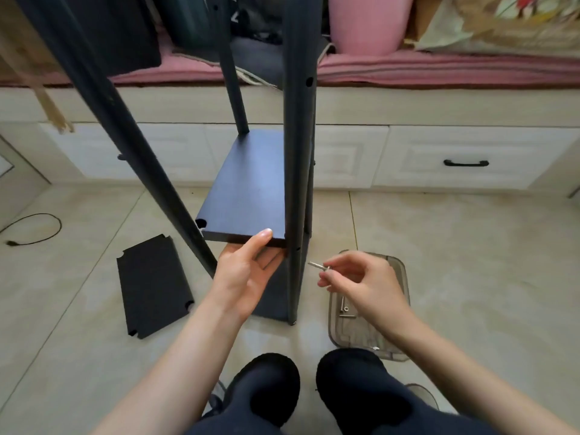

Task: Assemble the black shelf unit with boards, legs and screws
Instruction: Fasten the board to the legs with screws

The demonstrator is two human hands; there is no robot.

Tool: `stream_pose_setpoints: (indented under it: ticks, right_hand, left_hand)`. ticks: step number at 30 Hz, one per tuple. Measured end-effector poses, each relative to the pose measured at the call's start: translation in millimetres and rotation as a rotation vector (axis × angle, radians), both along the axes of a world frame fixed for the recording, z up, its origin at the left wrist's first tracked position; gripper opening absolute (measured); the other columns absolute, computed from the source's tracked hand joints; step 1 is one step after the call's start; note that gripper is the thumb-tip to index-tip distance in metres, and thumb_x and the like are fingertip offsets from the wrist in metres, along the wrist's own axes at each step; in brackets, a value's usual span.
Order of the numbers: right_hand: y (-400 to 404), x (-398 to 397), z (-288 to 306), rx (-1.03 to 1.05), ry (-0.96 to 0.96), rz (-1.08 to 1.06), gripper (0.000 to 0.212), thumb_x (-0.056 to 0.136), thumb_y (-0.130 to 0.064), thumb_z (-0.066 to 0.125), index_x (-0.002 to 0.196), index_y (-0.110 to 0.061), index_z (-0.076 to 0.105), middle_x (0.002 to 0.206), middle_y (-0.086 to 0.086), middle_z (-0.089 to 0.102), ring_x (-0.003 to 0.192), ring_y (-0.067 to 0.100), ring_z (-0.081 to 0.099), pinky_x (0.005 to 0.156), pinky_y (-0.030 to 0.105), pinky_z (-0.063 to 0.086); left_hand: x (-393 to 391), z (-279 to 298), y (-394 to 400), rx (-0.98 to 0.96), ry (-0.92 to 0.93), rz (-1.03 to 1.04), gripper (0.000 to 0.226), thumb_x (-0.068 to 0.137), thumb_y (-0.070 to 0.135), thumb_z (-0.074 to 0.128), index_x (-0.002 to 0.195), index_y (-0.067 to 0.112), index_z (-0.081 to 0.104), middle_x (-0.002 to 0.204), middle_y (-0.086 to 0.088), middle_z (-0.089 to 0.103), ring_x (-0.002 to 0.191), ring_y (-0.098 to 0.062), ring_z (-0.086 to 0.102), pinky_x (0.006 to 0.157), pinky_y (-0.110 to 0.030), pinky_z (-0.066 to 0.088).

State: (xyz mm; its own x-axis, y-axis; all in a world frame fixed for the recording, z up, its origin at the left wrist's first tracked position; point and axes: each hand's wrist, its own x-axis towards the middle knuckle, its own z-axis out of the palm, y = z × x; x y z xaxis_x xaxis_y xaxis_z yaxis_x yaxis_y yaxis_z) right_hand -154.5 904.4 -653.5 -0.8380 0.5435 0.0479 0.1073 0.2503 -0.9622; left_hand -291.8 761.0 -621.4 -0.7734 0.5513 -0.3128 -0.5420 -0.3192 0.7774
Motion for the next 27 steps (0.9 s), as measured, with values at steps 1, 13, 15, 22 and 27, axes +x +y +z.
stream_pose_setpoints:
  ticks: [1, 13, 15, 22, 27]
  right_hand:
    - [-5.8, 3.2, 11.3, -0.049, 0.074, 0.01, 0.009, 0.086, -0.013, 0.074, 0.092, -0.02, 0.073, 0.081, -0.002, 0.076, 0.078, 0.014, 0.075, 0.071, 0.024, 0.059]
    - [-18.4, 2.2, 29.1, -0.046, 0.155, 0.055, 0.021, 0.084, -0.004, 0.074, 0.091, -0.024, 0.075, 0.086, 0.003, 0.077, 0.084, 0.02, 0.075, 0.077, 0.028, 0.06]
    - [-18.6, 1.7, 27.0, -0.075, 0.163, 0.038, 0.019, 0.085, -0.003, 0.074, 0.091, -0.021, 0.075, 0.087, 0.005, 0.077, 0.085, 0.022, 0.075, 0.077, 0.029, 0.06]
    - [-28.2, -3.5, 21.2, -0.067, 0.198, 0.022, 0.019, 0.082, -0.007, 0.076, 0.091, -0.024, 0.076, 0.087, 0.004, 0.077, 0.085, 0.022, 0.075, 0.078, 0.027, 0.059]
    - [-29.7, -1.7, 15.8, -0.076, 0.199, 0.006, 0.013, 0.081, -0.016, 0.075, 0.092, -0.023, 0.075, 0.089, 0.005, 0.077, 0.087, 0.023, 0.075, 0.08, 0.028, 0.059]
  left_hand:
    - [0.6, 0.8, -0.2, 0.005, -0.002, 0.001, 0.045, 0.098, 0.005, 0.057, 0.142, 0.003, 0.052, 0.133, -0.022, 0.063, 0.116, -0.037, 0.067, 0.105, -0.047, 0.051]
    - [-1.5, -4.9, -3.8, 0.069, 0.006, -0.022, 0.031, 0.096, 0.004, 0.06, 0.126, 0.015, 0.061, 0.115, -0.01, 0.074, 0.111, -0.034, 0.07, 0.105, -0.048, 0.051]
    - [-2.4, -6.4, -4.2, 0.084, 0.002, -0.025, 0.035, 0.096, 0.004, 0.06, 0.13, 0.012, 0.06, 0.124, -0.016, 0.07, 0.115, -0.037, 0.067, 0.105, -0.048, 0.051]
    - [-6.5, -11.9, -4.3, 0.149, 0.0, -0.041, 0.03, 0.088, 0.007, 0.066, 0.117, 0.016, 0.064, 0.112, -0.011, 0.073, 0.102, -0.032, 0.073, 0.083, -0.037, 0.06]
    - [-9.1, -16.5, -6.1, 0.172, 0.012, -0.055, 0.034, 0.09, 0.006, 0.064, 0.123, 0.013, 0.061, 0.113, -0.012, 0.073, 0.101, -0.032, 0.072, 0.085, -0.039, 0.06]
